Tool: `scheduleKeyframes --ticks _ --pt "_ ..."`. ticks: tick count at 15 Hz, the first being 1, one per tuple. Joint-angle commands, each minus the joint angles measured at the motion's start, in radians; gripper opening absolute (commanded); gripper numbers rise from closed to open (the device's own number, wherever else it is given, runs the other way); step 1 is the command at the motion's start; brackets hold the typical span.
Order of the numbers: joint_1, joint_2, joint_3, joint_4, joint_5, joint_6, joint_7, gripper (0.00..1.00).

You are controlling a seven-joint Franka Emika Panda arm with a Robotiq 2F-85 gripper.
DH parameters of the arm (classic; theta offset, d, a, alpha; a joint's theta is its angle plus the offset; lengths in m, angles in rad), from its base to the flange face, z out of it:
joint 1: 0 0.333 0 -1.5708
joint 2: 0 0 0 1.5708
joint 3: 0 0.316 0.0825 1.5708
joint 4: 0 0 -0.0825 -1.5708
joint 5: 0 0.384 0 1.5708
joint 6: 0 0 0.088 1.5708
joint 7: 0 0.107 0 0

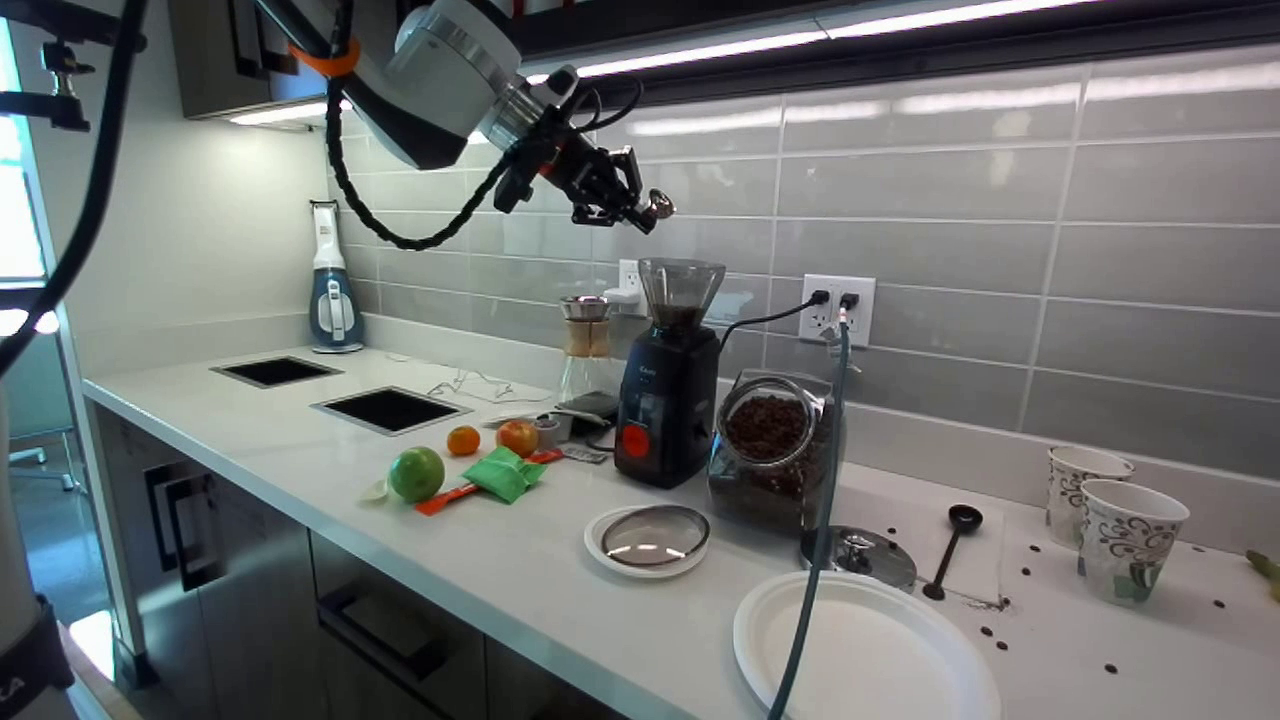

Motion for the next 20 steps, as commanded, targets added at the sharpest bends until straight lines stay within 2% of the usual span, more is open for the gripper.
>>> scheduleKeyframes --ticks 1,14,15,20 --pt "-0.01 -0.02 -0.005 -0.014 0.051 0.038 -0.044 0.01" --pt "-0.021 -0.033 -0.007 -0.025 0.065 0.084 -0.046 0.01" --pt "-0.021 -0.012 0.008 -0.003 0.045 0.045 -0.024 0.04" --pt "-0.023 -0.013 0.0 -0.004 0.073 0.064 -0.042 0.01"
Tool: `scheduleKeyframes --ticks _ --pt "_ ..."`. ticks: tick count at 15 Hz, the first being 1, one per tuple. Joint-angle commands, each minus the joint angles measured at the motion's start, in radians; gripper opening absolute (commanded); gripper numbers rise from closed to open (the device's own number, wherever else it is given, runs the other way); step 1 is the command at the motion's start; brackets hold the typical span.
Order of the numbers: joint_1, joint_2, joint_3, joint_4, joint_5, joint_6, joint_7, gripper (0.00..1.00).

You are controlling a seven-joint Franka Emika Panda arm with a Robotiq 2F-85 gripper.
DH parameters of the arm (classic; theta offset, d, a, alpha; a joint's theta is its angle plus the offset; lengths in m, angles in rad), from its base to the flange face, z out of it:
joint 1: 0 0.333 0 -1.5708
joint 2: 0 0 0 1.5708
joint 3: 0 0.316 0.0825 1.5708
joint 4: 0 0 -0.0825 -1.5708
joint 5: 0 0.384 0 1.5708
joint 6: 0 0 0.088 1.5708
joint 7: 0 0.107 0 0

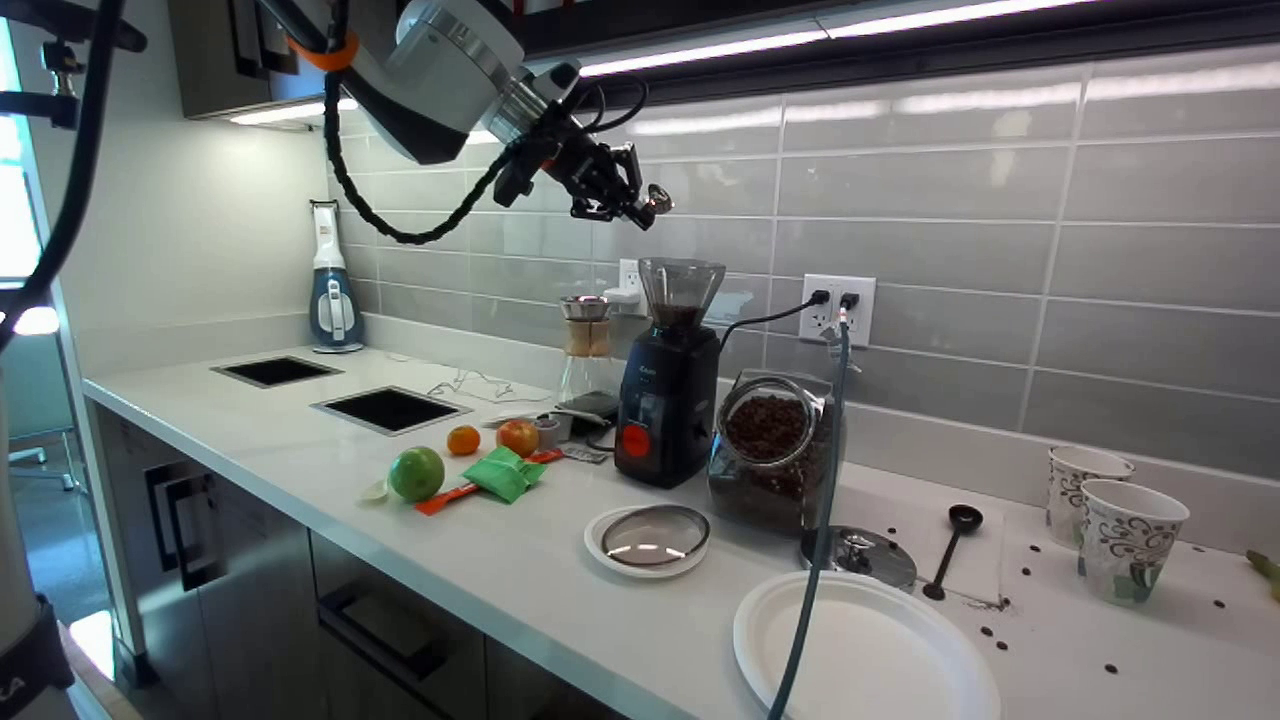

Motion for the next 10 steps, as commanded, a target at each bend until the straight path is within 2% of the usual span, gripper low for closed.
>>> scheduleKeyframes --ticks 1,10 --pt "-0.009 0.0 -0.001 -0.001 0.046 0.015 -0.024 0.01" --pt "-0.024 -0.006 -0.025 -0.008 0.236 0.1 -0.147 0.01"
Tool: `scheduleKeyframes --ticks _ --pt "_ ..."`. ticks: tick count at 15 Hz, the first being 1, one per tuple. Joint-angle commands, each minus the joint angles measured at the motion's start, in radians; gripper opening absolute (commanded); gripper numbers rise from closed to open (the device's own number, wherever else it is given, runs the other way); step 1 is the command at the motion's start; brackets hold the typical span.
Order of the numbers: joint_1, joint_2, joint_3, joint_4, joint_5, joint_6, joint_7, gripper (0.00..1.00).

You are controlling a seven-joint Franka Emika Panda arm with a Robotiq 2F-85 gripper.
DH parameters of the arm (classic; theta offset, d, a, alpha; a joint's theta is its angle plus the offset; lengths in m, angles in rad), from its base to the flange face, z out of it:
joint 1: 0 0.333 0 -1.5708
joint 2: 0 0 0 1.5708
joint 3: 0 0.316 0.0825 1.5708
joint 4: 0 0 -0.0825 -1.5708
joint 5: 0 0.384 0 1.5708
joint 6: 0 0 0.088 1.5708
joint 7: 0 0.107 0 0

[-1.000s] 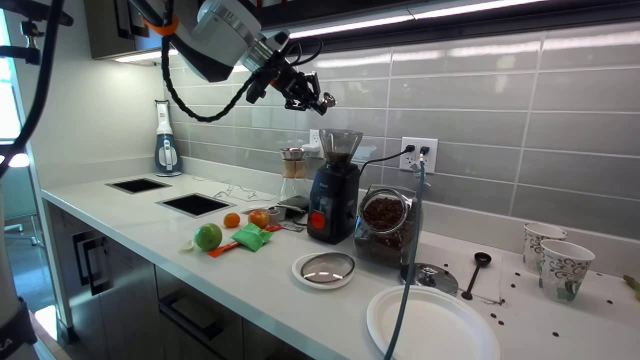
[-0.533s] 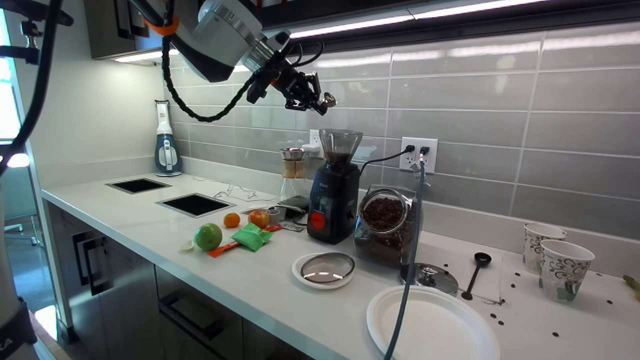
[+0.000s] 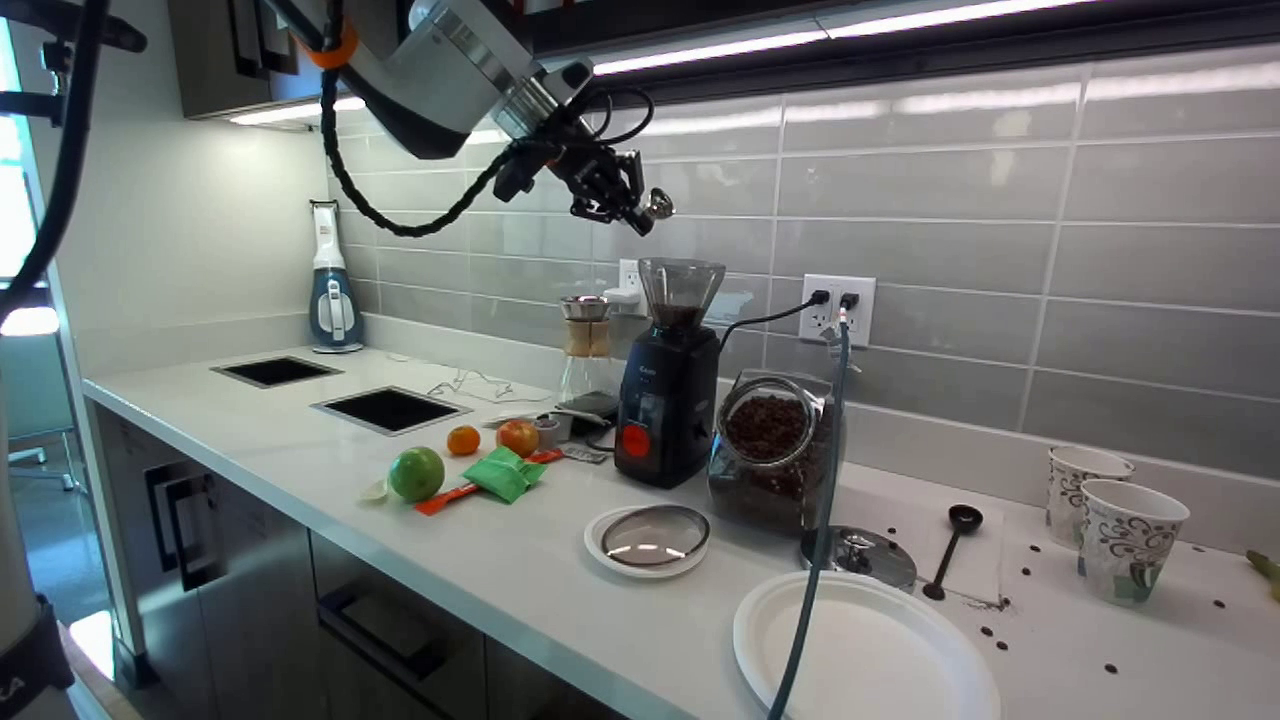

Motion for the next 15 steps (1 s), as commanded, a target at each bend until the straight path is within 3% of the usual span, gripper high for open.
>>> scheduleKeyframes --ticks 1,9,15 --pt "-0.013 -0.008 -0.013 -0.01 0.108 0.064 -0.104 0.01" --pt "-0.028 -0.012 -0.011 -0.013 0.313 0.084 -0.283 0.01" --pt "-0.044 -0.019 -0.013 -0.026 0.396 0.148 -0.376 0.01"
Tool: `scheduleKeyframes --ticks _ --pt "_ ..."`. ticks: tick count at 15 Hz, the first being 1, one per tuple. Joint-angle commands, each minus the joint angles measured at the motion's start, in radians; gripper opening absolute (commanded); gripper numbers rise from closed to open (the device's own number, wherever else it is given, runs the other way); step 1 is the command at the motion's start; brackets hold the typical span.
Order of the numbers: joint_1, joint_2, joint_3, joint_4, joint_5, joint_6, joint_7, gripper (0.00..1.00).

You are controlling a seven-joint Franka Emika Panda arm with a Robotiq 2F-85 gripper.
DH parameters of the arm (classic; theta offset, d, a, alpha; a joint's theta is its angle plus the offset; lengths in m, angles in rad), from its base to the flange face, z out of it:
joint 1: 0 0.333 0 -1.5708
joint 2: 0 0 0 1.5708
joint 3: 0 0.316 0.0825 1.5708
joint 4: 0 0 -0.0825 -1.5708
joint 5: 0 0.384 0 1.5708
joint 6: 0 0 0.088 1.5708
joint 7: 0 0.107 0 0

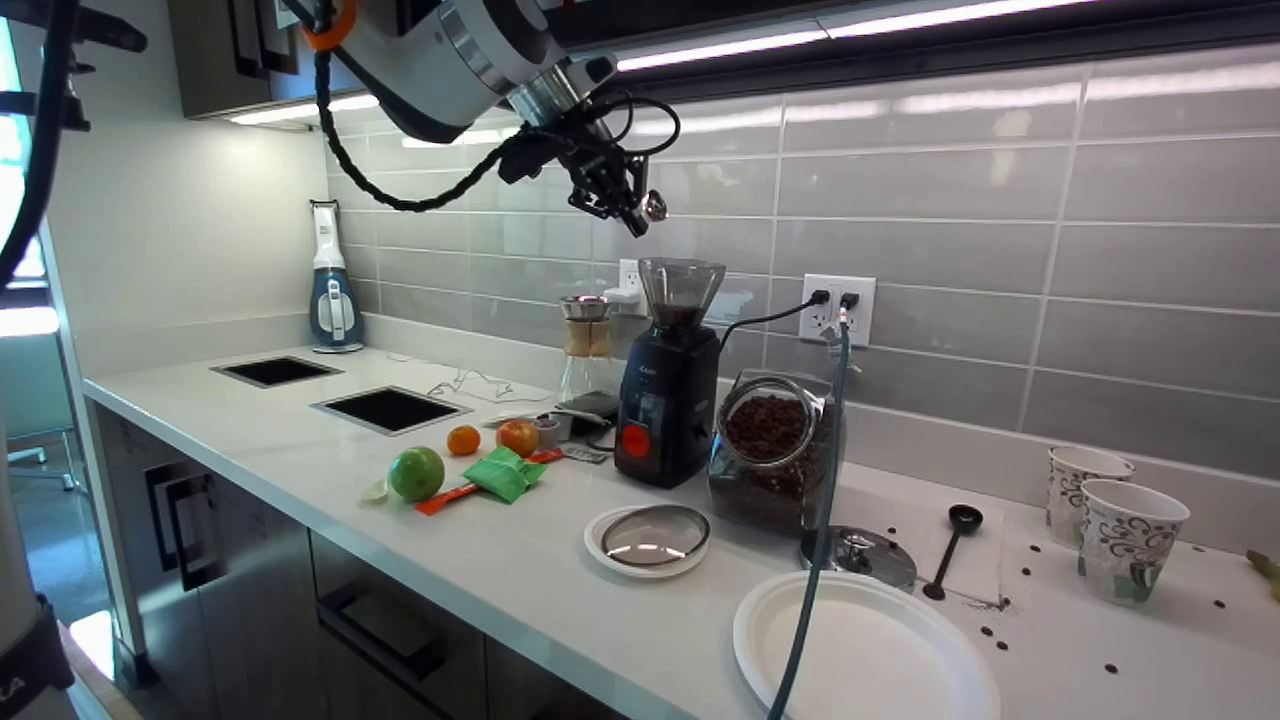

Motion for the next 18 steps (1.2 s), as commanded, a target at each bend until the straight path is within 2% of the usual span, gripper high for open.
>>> scheduleKeyframes --ticks 1,5,12,18 --pt "-0.019 -0.017 -0.003 -0.027 0.051 0.073 -0.075 0.01" --pt "-0.028 -0.018 -0.002 -0.039 0.087 0.107 -0.113 0.01" --pt "-0.022 -0.031 -0.011 -0.068 0.234 0.159 -0.221 0.01" --pt "-0.024 -0.059 -0.019 -0.101 0.318 0.184 -0.272 0.01"
